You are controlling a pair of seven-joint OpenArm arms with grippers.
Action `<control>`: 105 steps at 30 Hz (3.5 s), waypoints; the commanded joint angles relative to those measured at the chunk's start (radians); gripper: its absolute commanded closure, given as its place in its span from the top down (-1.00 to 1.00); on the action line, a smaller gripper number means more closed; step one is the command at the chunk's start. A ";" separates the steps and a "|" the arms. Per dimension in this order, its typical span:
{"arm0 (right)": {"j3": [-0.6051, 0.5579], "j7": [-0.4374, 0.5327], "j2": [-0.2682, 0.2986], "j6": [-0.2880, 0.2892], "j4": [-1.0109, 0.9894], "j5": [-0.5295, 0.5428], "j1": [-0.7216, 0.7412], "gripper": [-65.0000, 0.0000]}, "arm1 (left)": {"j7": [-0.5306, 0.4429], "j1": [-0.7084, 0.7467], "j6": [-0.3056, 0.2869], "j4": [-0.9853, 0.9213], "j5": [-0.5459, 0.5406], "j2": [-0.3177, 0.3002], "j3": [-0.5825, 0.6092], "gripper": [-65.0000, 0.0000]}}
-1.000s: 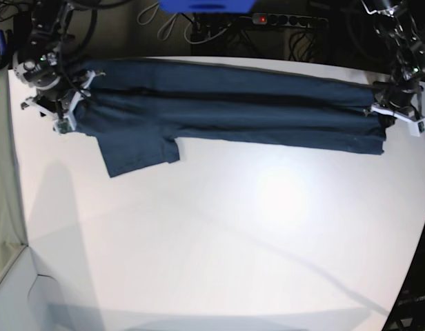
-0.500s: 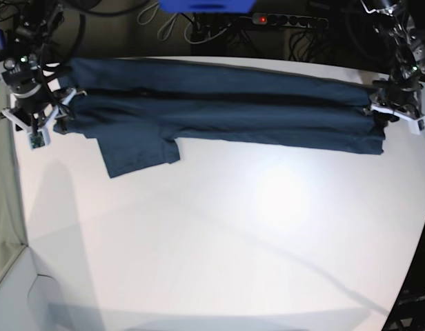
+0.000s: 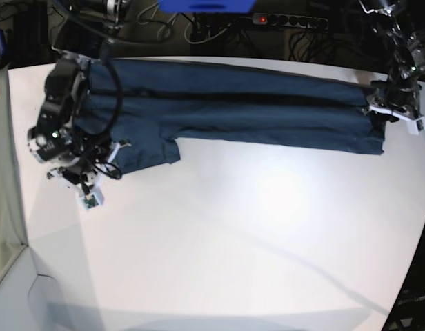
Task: Layout the t-shirt on the table in an organized manner, then fold the t-shirt properly
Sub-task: 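Release with the right gripper and regrasp the shirt's folded end, then pull the folded end with the right gripper away from the left gripper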
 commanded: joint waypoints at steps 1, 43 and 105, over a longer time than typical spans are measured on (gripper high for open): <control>0.006 0.015 0.009 -0.002 -0.022 0.002 0.038 -0.11 | 0.017 0.000 0.002 0.008 0.005 -0.008 -0.004 -0.12; 0.009 0.242 0.006 -0.002 0.106 0.005 -0.135 -1.00 | 0.017 -0.009 0.002 0.008 0.002 -0.008 -0.004 -0.12; 0.139 0.131 -0.034 -0.002 0.390 0.001 -0.376 -0.10 | 0.018 -0.015 0.002 0.007 0.005 -0.010 -0.001 -0.11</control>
